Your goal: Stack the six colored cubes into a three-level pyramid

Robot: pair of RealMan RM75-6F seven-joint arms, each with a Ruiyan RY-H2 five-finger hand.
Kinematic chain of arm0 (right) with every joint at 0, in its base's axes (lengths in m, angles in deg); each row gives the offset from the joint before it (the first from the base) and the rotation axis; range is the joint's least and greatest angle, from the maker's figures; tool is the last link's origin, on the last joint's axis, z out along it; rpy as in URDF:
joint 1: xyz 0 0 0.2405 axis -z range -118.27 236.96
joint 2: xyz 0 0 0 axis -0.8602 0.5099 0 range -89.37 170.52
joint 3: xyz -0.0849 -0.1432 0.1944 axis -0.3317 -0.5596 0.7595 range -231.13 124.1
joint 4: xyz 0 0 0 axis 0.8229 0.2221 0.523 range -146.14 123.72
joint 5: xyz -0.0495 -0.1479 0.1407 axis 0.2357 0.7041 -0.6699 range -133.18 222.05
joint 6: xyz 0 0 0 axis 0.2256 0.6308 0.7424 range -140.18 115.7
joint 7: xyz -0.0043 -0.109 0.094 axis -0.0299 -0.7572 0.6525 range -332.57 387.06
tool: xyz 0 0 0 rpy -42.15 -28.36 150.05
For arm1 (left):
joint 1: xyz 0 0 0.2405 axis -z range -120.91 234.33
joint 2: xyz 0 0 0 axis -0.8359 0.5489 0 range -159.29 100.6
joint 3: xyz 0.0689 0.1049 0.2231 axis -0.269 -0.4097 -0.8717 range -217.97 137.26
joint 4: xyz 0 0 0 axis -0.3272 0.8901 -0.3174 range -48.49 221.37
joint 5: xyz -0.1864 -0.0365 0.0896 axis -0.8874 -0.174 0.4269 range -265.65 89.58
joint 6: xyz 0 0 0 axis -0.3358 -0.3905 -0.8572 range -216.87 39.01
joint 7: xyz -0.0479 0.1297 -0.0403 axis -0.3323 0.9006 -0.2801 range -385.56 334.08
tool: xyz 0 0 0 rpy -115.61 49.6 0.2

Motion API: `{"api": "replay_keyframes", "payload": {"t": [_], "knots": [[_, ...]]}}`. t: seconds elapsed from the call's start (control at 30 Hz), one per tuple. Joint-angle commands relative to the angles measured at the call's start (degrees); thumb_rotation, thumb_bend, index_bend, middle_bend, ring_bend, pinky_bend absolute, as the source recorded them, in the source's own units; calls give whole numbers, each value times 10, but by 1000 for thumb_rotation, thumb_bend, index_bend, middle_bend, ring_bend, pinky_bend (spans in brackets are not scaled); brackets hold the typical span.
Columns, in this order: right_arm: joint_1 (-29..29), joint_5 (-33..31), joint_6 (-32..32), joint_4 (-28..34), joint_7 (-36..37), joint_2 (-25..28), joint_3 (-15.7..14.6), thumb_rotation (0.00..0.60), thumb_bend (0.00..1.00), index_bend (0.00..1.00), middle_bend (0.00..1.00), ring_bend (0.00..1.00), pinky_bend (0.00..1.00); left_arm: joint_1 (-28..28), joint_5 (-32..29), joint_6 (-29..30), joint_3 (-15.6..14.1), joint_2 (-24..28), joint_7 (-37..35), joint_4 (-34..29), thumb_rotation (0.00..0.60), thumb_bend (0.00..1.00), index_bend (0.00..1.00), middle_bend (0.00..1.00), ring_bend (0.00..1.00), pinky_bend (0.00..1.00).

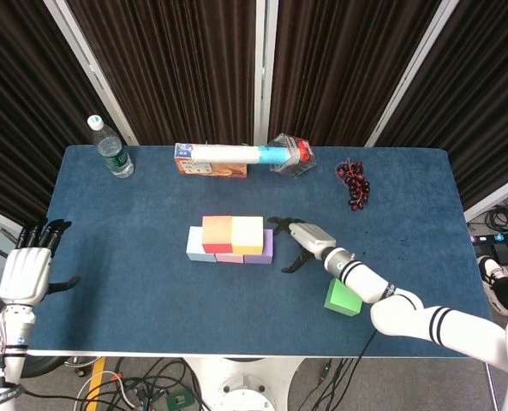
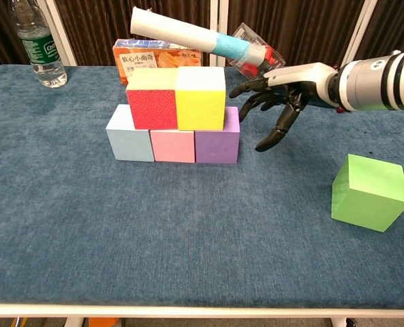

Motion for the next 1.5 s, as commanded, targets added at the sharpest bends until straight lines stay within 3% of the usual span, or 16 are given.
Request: {"api": "replay_keyframes", "payload": {"t": [0.03,0.27,0.47,0.63,0.83,1.07,1.23,1.5], "knots": [[-3,5,-1,-5,2,-5,0,600,49,0,201,0,0,0,0,1,0,-1,0,1,600,0,146,108,47,65],[-4,7,-8,-6,-3,-8,-8,600,49,0,200,0,0,-1,1,1,-1,-1,-4,3,600,0,146,108,46,65],[17,15,-43,29,-23,27,-25,600,49,0,184,0,0,1,3,0,0,-1,-9,8,600,0,146,108,46,65],[58,56,-112,109,-55,105,-42,600,49,0,178,0,0,0,6,3,0,0,-11,7,600,0,146,108,46,65],[109,178,-172,210,-103,235,-88,600,57,0,172,0,0,4,5,0,4,4,-5,1,600,0,146,108,46,65],[139,255,-195,248,-157,310,-135,600,68,0,168,0,0,10,4,-3,8,9,4,-12,600,0,146,108,46,65],[160,286,-217,227,-203,315,-155,600,68,0,159,0,0,15,1,-8,10,10,10,-19,600,0,146,108,46,65],[177,364,-268,150,-285,251,-172,600,9,0,52,0,0,18,0,-10,11,18,13,-36,600,0,146,104,46,65]]}}
